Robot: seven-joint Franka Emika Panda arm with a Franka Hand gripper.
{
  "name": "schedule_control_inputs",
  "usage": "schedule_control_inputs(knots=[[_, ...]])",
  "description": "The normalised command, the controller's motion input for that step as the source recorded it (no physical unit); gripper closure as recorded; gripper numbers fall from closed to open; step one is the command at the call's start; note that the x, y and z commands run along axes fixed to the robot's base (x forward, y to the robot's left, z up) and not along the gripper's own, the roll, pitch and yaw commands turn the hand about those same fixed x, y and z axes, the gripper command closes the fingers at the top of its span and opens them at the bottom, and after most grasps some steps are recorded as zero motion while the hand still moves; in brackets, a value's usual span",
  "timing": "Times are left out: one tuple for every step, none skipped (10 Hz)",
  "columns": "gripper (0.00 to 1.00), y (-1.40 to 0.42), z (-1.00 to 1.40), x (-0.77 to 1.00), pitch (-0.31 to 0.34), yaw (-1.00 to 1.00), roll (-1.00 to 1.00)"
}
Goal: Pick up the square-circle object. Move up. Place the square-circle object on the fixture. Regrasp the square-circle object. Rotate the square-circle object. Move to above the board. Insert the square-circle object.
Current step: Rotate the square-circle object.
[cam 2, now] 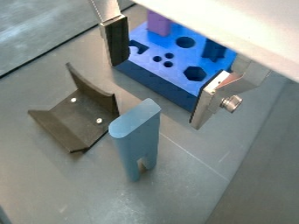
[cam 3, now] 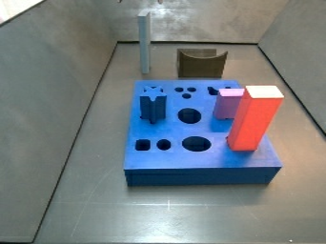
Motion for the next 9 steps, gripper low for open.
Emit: schedule_control_inputs(knots=[[0.00, 0.00, -0.01, 0.04, 0.063, 0.25, -0.14], [0.00, 0.00, -1.00, 0.00, 0.064, 0.17, -0.12], [0.00, 0.00, -1.00, 0.02, 0.040, 0.10, -0.10], [0.00, 0.00, -1.00, 0.03, 0.009, 0.08, -0.09], [0.00, 0.00, -0.96, 0.03, -0.014, 0.07, -0.09], [0.00, -0.01, -0.81, 0.03, -0.033, 0.06, -0.09], [0.00, -0.01, -0.65, 0.02, -0.045, 0.05, -0.09], [0.00, -0.01, -0.44, 0.01, -0.058, 0.05, -0.10], [0.00, -0.01, -0.29, 0.02, -0.064, 0.05, -0.10]])
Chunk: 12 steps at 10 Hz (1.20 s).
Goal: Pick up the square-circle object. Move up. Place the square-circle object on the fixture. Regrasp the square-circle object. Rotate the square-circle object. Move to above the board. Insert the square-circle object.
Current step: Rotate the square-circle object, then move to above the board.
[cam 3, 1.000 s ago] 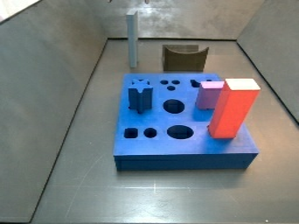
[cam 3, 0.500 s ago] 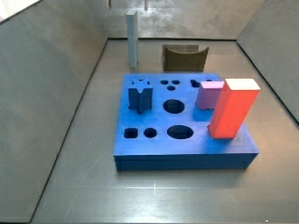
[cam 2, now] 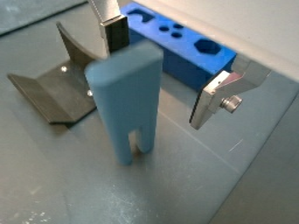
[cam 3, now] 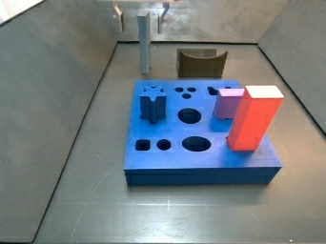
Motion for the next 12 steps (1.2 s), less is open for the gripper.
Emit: schedule_control_inputs(knots=[[1.00, 0.00, 0.00, 0.00, -0.063, 0.04, -0.11], [1.00, 0.12, 1.00, 0.06, -0.171, -0.05, -0.20], [1.00, 0.12, 1.00, 0.05, -0.151, -0.06, -0.20], [1.00, 0.11, 1.00, 0.04, -0.095, -0.06, -0.20], [1.00, 0.10, 1.00, 0.04, -0.053, -0.05, -0.20], [1.00, 0.10, 1.00, 0.03, -0.017, -0.05, -0.20], [1.00, 0.10, 1.00, 0.04, 0.023, -0.04, -0.19], [1.00, 0.10, 1.00, 0.04, 0.049, -0.04, -0.19], [1.00, 0.09, 1.00, 0.04, 0.067, -0.03, -0.18], [1.00, 0.09, 1.00, 0.04, 0.076, -0.03, -0.18], [1.00, 0.09, 1.00, 0.04, 0.077, -0.03, -0.17], [1.00, 0.07, 0.89, 0.04, 0.079, -0.03, -0.16]])
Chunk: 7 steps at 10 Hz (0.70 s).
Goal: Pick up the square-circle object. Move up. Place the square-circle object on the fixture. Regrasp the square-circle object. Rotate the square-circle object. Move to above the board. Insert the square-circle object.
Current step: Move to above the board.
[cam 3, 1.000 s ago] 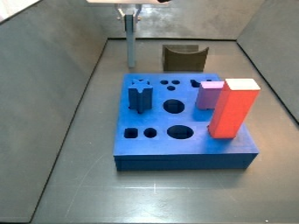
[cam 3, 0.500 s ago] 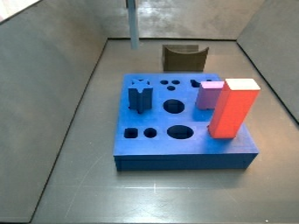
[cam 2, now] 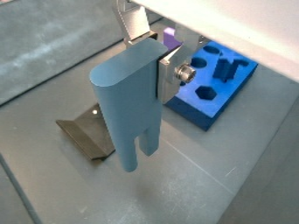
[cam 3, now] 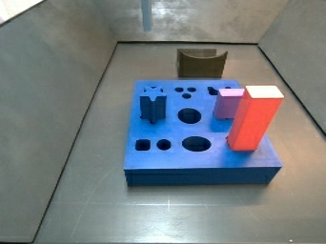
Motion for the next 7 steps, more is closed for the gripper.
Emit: schedule_control_inputs(knots=[[1.00, 0.04, 0.66, 0.03, 0.079, -0.03, -0.16], [1.00, 0.03, 0.48, 0.02, 0.076, -0.03, -0.15], [1.00, 0.03, 0.37, 0.02, 0.076, -0.03, -0.15], [1.00, -1.00, 0.24, 0.18, 0.442, -0.14, 0.04], [1.00, -1.00, 0.21, 0.19, 0.416, -0.11, 0.07], [1.00, -1.00, 0.22, 0.21, 0.362, -0.03, 0.09], [1.00, -1.00, 0.22, 0.21, 0.309, -0.02, 0.07]])
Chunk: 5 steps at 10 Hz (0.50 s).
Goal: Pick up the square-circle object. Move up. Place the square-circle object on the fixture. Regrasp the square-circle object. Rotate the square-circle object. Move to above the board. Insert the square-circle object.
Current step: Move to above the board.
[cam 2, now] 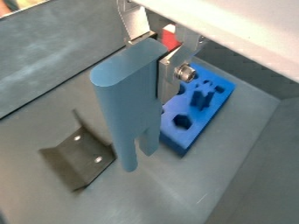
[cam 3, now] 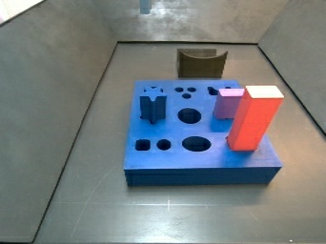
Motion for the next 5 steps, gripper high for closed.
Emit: schedule_control_inputs(knots=[[1.00, -1.00, 0.22, 0.22, 0.189, 0.00, 0.02], [1.00, -1.00, 0.22, 0.22, 0.159, 0.00, 0.01], [1.00, -1.00, 0.22, 0.23, 0.128, 0.01, 0.00], [1.00, -1.00, 0.23, 0.25, 0.119, 0.01, 0.00], [1.00, -1.00, 0.23, 0.26, 0.127, 0.01, 0.00]])
